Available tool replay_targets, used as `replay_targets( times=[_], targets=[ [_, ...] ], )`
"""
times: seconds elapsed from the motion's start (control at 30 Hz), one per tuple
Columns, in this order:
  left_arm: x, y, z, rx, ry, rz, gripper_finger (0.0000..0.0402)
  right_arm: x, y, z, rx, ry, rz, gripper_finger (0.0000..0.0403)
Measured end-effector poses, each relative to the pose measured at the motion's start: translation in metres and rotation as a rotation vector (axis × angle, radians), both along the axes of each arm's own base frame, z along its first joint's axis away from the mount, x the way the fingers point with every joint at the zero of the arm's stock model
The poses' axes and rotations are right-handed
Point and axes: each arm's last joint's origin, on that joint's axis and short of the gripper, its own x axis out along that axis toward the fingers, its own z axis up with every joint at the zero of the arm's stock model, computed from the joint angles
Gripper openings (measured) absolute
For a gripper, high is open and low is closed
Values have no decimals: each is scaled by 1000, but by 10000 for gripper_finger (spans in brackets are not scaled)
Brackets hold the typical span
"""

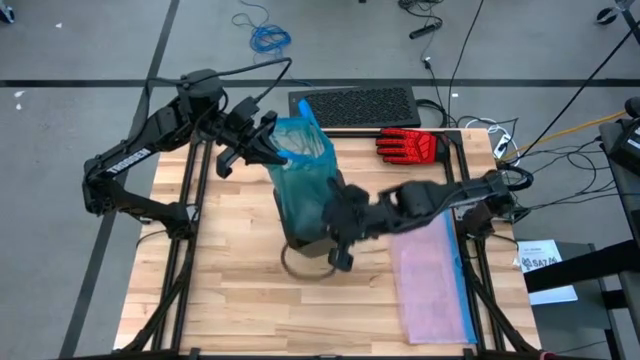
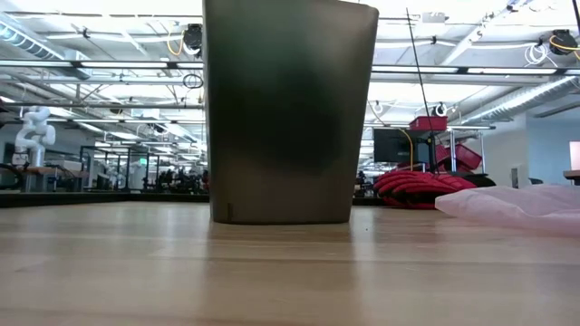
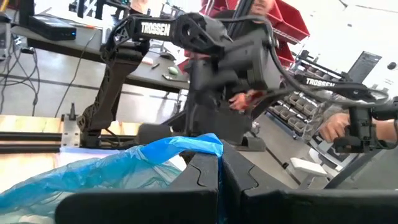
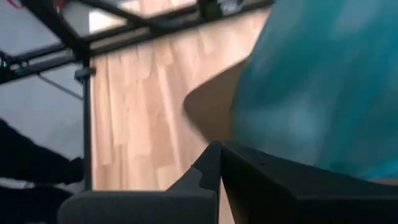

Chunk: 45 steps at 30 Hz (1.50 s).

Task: Place trash/remove bag and relplace
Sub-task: Remove the blue trash bag from the black trash bin

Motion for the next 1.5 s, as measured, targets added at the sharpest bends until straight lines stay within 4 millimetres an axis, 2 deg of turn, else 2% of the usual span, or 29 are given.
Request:
replay_targets(
  times=[0.17, 0.27, 0.37, 0.5, 0.6, 0.73, 0.87, 0.97, 1.1, 1.2, 1.3, 1.5],
  targets=[
    [-2, 6, 0, -3, 1, 20, 0, -14, -29, 23, -51, -62, 10, 0],
    [-3, 8, 0, -4, 2, 30, 0, -16, -40, 28, -35, -80, 41, 0],
    [-4, 10, 0, -7, 3, 26, 0, -7, -43, 17, -11, -96, 92, 0],
    [-5, 11, 0, -8, 3, 25, 0, 14, -42, -23, 76, -133, 181, 0],
    [-5, 11, 0, -8, 3, 26, 0, 12, -46, -44, 163, -201, 202, 0],
    [-4, 11, -1, -10, 5, 25, 0, -22, -58, -44, 187, -296, 121, 0],
    [1, 14, -4, -44, 34, 28, 0, -56, -66, -32, 153, -444, -48, 0],
    [4, 17, -6, -58, 47, 33, 0, -55, -64, -31, 145, -510, -88, 0],
    [5, 18, -6, -37, 31, 35, 0, -35, -55, -45, 134, -532, -129, 3],
    [7, 19, -7, -35, 28, 34, 0, -24, -50, -49, 119, -590, -214, 23],
    [7, 19, -6, -32, 22, 34, 0, -16, -44, -47, 86, -684, -268, 59],
    [9, 20, -8, -28, 25, 34, 0, -18, -30, -21, -66, -795, -341, 152]
  ],
)
